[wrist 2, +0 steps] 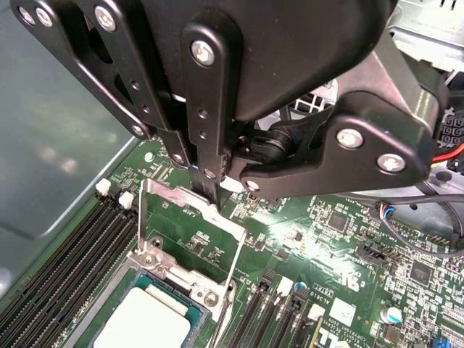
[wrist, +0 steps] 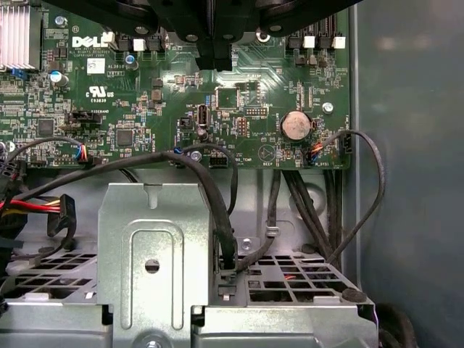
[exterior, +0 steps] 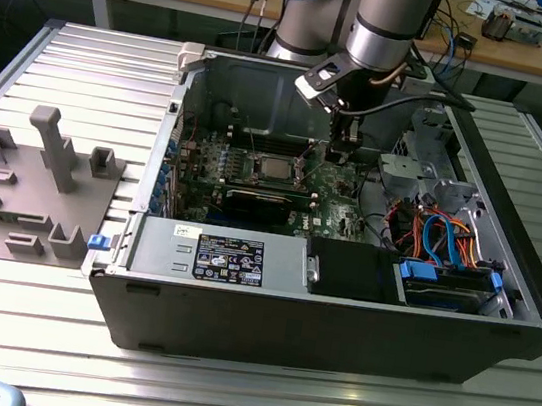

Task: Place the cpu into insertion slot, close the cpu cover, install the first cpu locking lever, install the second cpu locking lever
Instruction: 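Close the cpu cover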

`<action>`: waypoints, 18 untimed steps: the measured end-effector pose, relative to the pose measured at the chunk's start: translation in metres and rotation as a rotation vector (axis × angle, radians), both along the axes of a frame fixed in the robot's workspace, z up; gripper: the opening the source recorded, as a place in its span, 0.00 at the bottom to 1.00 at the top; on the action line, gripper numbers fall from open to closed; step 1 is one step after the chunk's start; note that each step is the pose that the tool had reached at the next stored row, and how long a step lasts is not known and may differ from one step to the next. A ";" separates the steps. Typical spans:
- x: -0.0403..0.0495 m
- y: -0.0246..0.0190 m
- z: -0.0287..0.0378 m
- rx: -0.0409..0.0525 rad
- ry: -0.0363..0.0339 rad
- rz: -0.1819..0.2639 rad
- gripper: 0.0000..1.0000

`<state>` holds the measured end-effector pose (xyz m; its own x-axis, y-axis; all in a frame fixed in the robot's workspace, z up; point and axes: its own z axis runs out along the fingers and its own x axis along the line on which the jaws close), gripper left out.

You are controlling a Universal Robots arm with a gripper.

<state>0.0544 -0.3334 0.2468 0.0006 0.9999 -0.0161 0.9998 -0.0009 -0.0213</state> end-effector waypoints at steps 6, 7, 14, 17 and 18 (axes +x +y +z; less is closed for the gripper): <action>-0.0024 0.0000 -0.0001 0.0000 0.0000 0.000 0.11; -0.0029 0.0000 -0.0002 0.0000 0.0000 0.000 0.11; -0.0052 0.0000 -0.0003 0.0000 0.0000 0.000 0.11; -0.0066 0.0000 -0.0004 0.0000 0.0000 0.000 0.11; -0.0068 0.0000 -0.0008 -0.0001 0.0000 0.000 0.11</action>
